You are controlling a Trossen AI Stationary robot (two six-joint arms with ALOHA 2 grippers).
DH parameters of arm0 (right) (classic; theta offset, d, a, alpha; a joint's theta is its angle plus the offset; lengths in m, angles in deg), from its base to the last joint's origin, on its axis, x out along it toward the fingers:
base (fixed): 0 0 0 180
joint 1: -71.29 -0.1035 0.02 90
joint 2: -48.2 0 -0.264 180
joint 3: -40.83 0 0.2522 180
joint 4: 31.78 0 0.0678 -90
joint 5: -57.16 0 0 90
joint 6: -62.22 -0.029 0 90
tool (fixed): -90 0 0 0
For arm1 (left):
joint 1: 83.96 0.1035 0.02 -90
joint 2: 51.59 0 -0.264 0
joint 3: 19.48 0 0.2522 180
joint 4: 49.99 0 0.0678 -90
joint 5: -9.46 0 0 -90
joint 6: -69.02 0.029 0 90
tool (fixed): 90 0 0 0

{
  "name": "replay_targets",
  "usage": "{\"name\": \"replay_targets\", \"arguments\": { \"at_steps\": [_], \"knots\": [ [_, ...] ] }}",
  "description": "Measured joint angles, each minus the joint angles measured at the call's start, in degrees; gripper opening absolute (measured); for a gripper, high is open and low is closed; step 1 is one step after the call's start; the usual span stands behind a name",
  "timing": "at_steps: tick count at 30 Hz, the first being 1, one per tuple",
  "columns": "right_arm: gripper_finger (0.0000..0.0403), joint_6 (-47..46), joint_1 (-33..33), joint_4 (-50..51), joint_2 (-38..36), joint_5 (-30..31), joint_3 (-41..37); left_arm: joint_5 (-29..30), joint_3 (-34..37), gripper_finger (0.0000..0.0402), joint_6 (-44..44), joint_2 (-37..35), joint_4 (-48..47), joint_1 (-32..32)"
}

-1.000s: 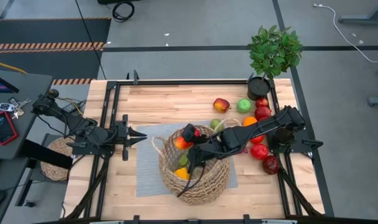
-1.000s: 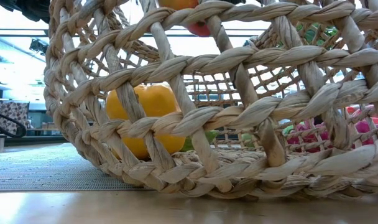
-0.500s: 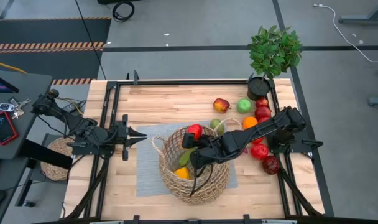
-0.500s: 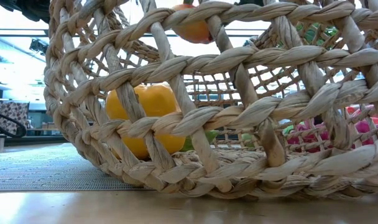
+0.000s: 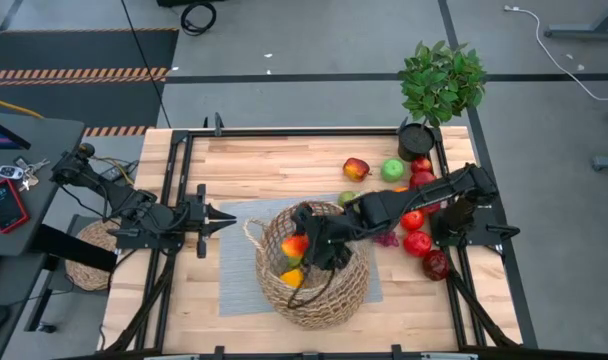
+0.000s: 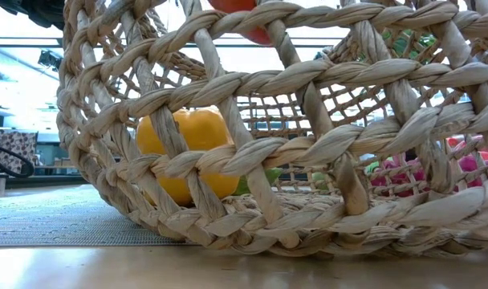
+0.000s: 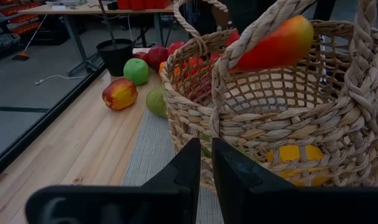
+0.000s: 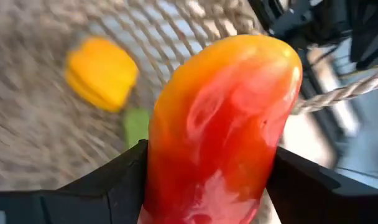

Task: Build produce basket
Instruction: Put the mango into the basket

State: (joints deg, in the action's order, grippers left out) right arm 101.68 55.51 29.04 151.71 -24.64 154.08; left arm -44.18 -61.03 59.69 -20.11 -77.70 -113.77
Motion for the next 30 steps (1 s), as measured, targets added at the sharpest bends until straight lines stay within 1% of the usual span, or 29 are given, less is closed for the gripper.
{"name": "replay_targets", "arguments": {
  "at_steps": [10, 14, 17, 21, 23, 30],
  "knots": [
    [0.0284, -13.69, 6.43, -0.33, -0.09, -23.26, -0.46, -0.01, 0.00, 0.0048, -0.01, -0.01, 0.00, -0.02],
    [0.0284, -23.87, 10.11, -2.76, -0.09, -33.84, -0.46, 0.00, 0.00, 0.0048, 0.01, 0.00, 0.00, -0.02],
    [0.0285, -32.75, 12.93, -3.58, -0.09, -39.98, -0.46, 0.00, 0.00, 0.0048, -0.01, -0.02, 0.00, -0.01],
    [0.0285, -39.78, 15.91, -5.44, -0.09, -49.93, -0.48, 0.00, 0.00, 0.0048, -0.01, -0.01, 0.00, -0.01],
    [0.0285, -42.01, 16.71, -6.91, -0.09, -51.90, -0.48, 0.00, 0.00, 0.0048, -0.01, -0.01, 0.00, -0.02],
    [0.0286, -42.77, 16.76, -7.21, 0.48, -50.49, -0.82, -0.01, 0.00, 0.0048, -0.01, -0.01, 0.00, 0.00]
  ]
}}
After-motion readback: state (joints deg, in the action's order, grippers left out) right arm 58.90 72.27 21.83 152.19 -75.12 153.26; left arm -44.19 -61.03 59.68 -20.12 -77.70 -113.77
